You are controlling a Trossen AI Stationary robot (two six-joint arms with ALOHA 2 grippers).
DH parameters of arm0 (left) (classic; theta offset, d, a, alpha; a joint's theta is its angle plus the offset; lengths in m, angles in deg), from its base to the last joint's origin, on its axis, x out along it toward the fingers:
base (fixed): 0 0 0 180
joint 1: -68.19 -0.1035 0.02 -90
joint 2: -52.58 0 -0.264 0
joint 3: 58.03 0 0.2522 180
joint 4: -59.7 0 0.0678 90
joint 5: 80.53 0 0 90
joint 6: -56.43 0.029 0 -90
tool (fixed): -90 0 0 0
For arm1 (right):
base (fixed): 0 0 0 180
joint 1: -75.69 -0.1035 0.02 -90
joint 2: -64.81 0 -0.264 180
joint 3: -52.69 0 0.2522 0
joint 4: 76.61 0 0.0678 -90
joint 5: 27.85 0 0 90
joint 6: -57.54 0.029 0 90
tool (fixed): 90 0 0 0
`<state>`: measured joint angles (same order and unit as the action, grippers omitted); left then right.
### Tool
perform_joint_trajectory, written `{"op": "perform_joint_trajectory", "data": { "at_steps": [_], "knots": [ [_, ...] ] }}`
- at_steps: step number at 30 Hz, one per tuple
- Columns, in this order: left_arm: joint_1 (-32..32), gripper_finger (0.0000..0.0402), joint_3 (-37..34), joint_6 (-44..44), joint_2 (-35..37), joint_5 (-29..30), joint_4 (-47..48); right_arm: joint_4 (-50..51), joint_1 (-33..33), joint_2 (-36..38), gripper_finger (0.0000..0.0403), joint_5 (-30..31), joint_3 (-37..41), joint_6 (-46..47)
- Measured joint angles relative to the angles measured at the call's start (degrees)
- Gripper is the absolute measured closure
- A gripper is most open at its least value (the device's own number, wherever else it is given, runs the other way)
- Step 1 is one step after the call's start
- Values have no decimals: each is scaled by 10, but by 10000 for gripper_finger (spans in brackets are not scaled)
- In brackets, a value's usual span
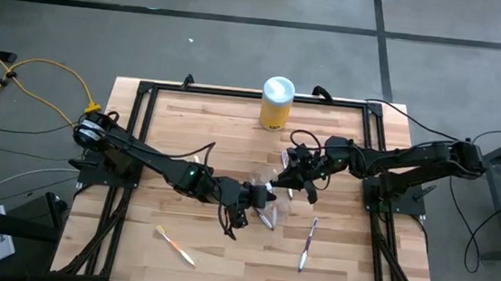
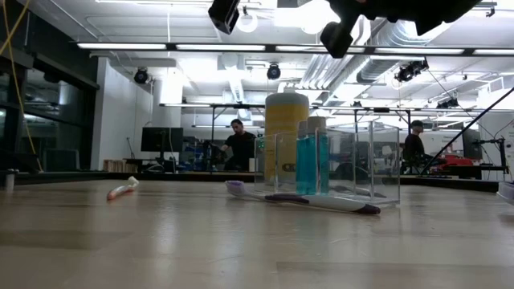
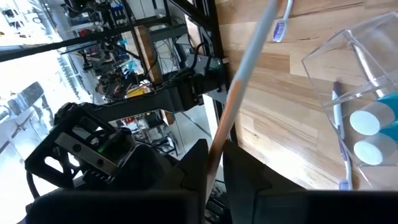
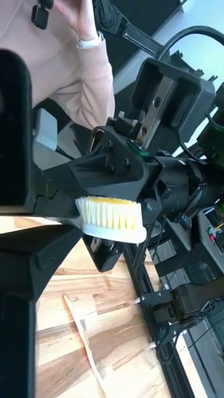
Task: Pick & Place toothbrushing station
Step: Put the top orange toothbrush into the top compartment of the transparent organizer
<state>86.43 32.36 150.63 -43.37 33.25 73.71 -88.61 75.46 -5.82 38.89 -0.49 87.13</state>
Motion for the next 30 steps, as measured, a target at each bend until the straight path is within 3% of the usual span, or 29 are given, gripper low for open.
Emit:
{"op": "perform_joint_trajectory", "data": {
  "at_steps": [10,17,24,30],
  "knots": [
    [7,338,0,-7,0,10,30,25,0,0,399,0,0,3],
    [28,337,0,-23,0,56,30,25,0,0,399,2,0,6],
    [34,336,0,-139,0,137,36,25,28,0,399,8,0,-21],
    [47,336,0,-285,4,209,65,24,59,0,399,32,0,-106]
  ]
}}
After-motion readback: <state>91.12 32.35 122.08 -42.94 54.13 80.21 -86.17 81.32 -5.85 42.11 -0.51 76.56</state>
